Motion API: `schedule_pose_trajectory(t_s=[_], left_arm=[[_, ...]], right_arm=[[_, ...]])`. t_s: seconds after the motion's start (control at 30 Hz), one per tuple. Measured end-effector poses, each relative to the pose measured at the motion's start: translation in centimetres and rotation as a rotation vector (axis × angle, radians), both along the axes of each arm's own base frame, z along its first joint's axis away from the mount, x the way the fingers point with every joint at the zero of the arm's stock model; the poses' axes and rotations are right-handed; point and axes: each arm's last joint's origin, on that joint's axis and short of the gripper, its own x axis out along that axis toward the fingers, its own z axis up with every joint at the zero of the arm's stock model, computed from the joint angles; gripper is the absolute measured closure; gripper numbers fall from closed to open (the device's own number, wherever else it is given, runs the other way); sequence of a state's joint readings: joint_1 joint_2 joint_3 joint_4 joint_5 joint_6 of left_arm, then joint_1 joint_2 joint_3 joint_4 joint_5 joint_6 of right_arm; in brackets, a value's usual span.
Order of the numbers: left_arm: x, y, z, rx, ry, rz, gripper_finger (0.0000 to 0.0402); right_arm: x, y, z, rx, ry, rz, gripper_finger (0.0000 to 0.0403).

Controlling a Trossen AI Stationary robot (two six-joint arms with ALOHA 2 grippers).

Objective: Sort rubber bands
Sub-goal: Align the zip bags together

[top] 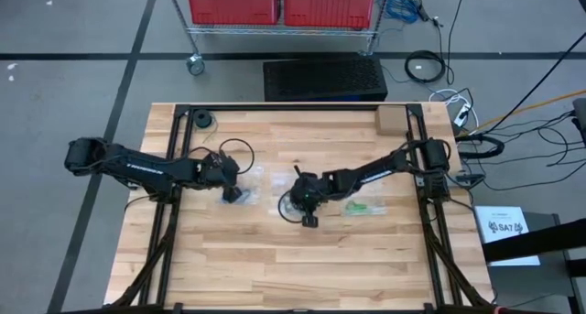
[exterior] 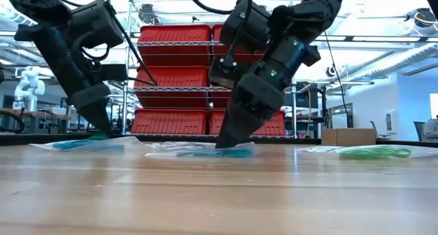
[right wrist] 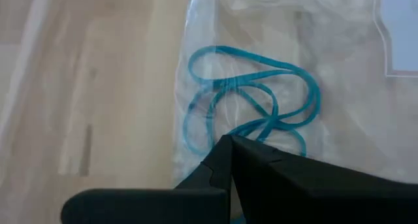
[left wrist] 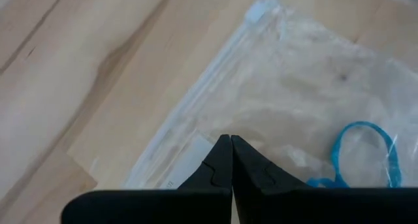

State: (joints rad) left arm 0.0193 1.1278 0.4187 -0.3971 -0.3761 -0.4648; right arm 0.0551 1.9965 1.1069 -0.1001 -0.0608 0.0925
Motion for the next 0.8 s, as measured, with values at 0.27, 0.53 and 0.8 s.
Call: schedule_pose_trajectory(t_s=[0.27,0.53,0.8], left_arm=[[0.2,0.0,0.1,-0.001,-0.021,-0.008,0.0402],[0.2,0.0,0.1,-0.001,-0.020,-0.009,0.0402],[0.2,0.0,0.1,0.007,-0.013,-0.024,0.0402]], right_arm=[[-0.3,-0.3,1.6,-0.047,-0.035,-0.003,0.0403],[-0.3,-2.4,2.6,-0.077,-0.061,-0.049,0.0403],[-2.6,-1.8,7.5,-0.160,-0.064,-0.088,0.0403]])
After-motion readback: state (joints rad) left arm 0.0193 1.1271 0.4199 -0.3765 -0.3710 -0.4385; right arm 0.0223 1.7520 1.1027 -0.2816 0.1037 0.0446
